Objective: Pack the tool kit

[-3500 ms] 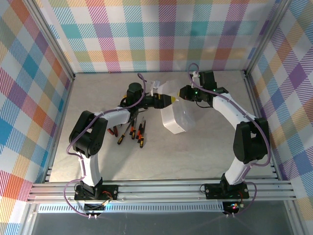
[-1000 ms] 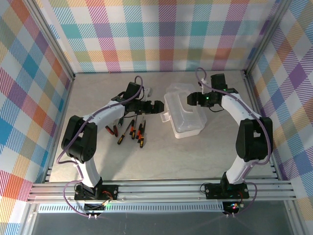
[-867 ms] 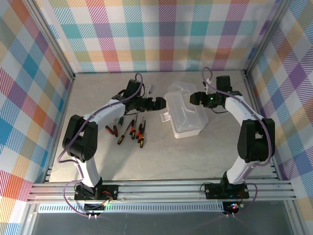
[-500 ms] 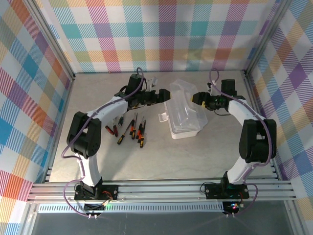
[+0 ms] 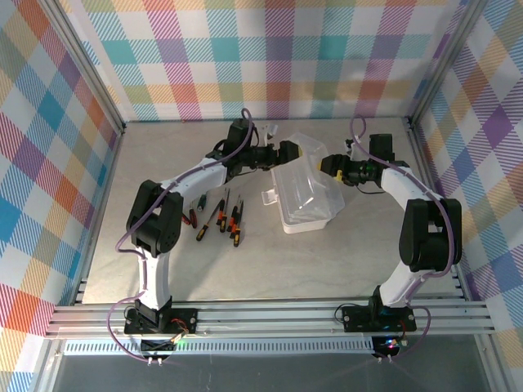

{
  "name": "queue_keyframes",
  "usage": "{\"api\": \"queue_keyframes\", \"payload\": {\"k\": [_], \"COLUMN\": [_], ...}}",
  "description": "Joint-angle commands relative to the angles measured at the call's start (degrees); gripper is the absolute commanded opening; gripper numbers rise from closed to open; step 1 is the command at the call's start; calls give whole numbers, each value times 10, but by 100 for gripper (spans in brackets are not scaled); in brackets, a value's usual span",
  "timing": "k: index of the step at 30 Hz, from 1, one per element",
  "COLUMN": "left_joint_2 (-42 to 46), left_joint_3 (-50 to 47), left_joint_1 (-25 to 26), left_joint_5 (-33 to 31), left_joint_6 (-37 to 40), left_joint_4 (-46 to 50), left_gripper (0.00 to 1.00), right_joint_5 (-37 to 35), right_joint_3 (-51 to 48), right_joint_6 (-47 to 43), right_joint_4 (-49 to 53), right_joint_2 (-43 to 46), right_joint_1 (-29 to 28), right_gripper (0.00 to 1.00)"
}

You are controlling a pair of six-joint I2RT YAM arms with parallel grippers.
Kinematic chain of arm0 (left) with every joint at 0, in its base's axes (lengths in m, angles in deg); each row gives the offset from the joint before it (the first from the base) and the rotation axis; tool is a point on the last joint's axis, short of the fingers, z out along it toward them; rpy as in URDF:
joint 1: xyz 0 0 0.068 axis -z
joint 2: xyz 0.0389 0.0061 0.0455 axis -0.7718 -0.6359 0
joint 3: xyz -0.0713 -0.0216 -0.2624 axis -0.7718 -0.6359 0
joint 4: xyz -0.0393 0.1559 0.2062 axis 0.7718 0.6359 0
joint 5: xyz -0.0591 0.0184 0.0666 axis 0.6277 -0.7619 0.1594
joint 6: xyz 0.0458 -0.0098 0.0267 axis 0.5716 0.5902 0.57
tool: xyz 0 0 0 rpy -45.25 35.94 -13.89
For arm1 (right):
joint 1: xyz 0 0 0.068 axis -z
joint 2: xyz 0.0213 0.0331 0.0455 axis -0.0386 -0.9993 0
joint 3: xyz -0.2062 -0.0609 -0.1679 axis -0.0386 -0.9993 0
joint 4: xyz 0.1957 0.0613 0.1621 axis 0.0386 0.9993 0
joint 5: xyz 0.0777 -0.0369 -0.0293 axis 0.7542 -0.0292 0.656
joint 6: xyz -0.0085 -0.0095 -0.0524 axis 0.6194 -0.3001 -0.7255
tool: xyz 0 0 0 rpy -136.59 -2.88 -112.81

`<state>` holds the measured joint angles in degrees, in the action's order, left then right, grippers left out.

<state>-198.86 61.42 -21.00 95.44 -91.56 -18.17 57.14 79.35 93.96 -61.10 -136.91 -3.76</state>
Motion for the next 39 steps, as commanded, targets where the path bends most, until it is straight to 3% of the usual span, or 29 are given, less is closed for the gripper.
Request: {"api": "queue_keyframes", "payload": {"k": [1,7,11,12,18,25,39], "left_joint_2": [-15,-34,-39,-38,-44,-72,-114], "left_joint_3": [30,54,68,73,107,161,240], "left_joint_1": [8,19,21,22,26,35,49], "left_joint_5": [15,21,22,22,22,24,28], "left_joint_6": [-19,-42,-50,-50,-50,-51,-52], "left_joint_4": [-33,-57,-64,-63,-53,-39,-12], "left_gripper": [100,100,100,100,100,100,100], "right_joint_5": [41,45,8,-9,-145,-217,-466], "right_joint_3": [-3,10,39,49,93,109,117], "right_joint_6": [7,-9,-46,-56,-109,-160,-205], "right_joint_4": [-20,4,60,79,176,247,333], "right_joint_2": [13,20,36,42,108,187,205], "right_joint_1": [-1,-1,-1,-1,-1,-20,-187], "right_gripper": [50,70,96,99,99,99,99]}}
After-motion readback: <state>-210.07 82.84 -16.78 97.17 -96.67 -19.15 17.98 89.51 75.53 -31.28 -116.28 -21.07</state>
